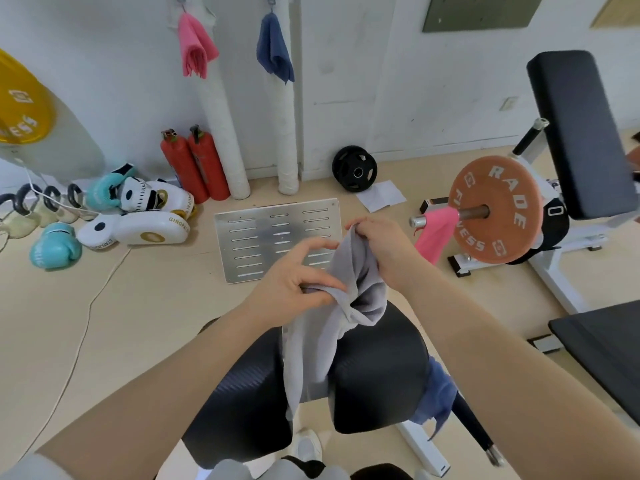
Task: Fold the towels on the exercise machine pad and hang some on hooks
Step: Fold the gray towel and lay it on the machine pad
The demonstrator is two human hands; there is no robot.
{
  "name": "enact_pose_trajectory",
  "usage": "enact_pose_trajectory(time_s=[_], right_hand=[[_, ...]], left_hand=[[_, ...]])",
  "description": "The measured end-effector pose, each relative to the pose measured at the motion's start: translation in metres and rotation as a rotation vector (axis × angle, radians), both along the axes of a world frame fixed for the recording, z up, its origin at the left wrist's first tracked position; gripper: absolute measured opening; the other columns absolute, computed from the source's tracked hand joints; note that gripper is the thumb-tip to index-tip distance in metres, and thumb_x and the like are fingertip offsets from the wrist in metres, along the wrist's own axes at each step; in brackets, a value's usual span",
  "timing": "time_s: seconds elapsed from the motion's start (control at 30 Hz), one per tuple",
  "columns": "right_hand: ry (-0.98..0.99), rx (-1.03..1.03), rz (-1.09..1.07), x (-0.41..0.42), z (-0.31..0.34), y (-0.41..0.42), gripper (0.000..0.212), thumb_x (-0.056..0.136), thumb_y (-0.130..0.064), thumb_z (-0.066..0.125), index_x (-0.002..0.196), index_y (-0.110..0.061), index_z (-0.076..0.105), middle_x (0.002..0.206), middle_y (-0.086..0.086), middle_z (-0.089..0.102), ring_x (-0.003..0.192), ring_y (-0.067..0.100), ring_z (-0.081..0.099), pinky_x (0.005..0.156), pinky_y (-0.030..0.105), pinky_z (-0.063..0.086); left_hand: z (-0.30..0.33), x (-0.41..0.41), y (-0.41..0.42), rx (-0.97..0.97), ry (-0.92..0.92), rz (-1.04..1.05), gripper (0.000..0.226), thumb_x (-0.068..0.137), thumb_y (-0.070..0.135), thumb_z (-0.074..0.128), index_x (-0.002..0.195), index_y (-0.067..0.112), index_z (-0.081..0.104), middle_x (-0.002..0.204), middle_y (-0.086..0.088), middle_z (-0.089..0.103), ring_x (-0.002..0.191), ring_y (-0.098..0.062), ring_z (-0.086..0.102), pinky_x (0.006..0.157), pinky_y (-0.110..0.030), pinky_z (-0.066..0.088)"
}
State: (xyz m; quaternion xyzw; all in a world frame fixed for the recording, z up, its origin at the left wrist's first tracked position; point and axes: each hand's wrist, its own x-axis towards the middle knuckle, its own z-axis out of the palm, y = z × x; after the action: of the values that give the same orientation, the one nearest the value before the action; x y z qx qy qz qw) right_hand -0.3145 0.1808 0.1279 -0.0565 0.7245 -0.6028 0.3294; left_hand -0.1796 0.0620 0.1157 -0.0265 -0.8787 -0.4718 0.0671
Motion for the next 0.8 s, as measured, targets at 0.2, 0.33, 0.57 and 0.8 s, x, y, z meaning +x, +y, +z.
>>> enact_pose_trajectory(time_s=[0.2, 0.33, 0.57, 0.8], right_hand=[[0.191, -0.033, 0.084, 0.003, 0.008, 0.007, 0.022, 0.094, -0.016, 0.049, 0.079, -0.021, 0.065, 0.078, 0.001, 0.063, 0.081, 0.017, 0.056, 0.086, 0.035, 0.047], [0.012, -0.283, -0.028, 0.000, 0.019, 0.013, 0.024, 0.096, -0.013, 0.046, 0.078, -0.015, 0.062, 0.078, 0.007, 0.061, 0.077, 0.019, 0.056, 0.078, 0.031, 0.048], [0.794, 0.227, -0.068, -0.012, 0.015, 0.047, 0.020, 0.088, -0.005, 0.051, 0.104, -0.010, 0.062, 0.102, 0.008, 0.057, 0.084, 0.013, 0.048, 0.071, 0.001, 0.034], [0.696, 0.150, 0.400, 0.000, 0.011, 0.056, 0.052, 0.086, 0.006, 0.040, 0.127, -0.022, 0.053, 0.076, -0.003, 0.055, 0.068, 0.018, 0.057, 0.076, 0.030, 0.050]], left_hand=[[-0.007, -0.024, 0.005, 0.118, -0.320, 0.063, 0.016, 0.084, 0.018, 0.066, 0.095, 0.024, 0.076, 0.127, 0.005, 0.059, 0.111, -0.004, 0.056, 0.100, -0.030, 0.045], [-0.012, -0.029, 0.011, 0.091, -0.401, 0.164, 0.013, 0.086, 0.019, 0.063, 0.091, 0.017, 0.075, 0.089, -0.004, 0.073, 0.080, -0.007, 0.060, 0.085, -0.032, 0.052], [0.002, -0.032, 0.025, 0.189, -0.302, 0.219, 0.011, 0.082, 0.015, 0.066, 0.088, 0.016, 0.074, 0.094, -0.001, 0.071, 0.086, -0.011, 0.062, 0.086, -0.030, 0.050], [0.021, -0.041, 0.037, 0.159, -0.189, 0.207, 0.027, 0.076, 0.006, 0.069, 0.066, 0.032, 0.070, 0.069, 0.014, 0.066, 0.067, -0.001, 0.055, 0.069, -0.015, 0.045]])
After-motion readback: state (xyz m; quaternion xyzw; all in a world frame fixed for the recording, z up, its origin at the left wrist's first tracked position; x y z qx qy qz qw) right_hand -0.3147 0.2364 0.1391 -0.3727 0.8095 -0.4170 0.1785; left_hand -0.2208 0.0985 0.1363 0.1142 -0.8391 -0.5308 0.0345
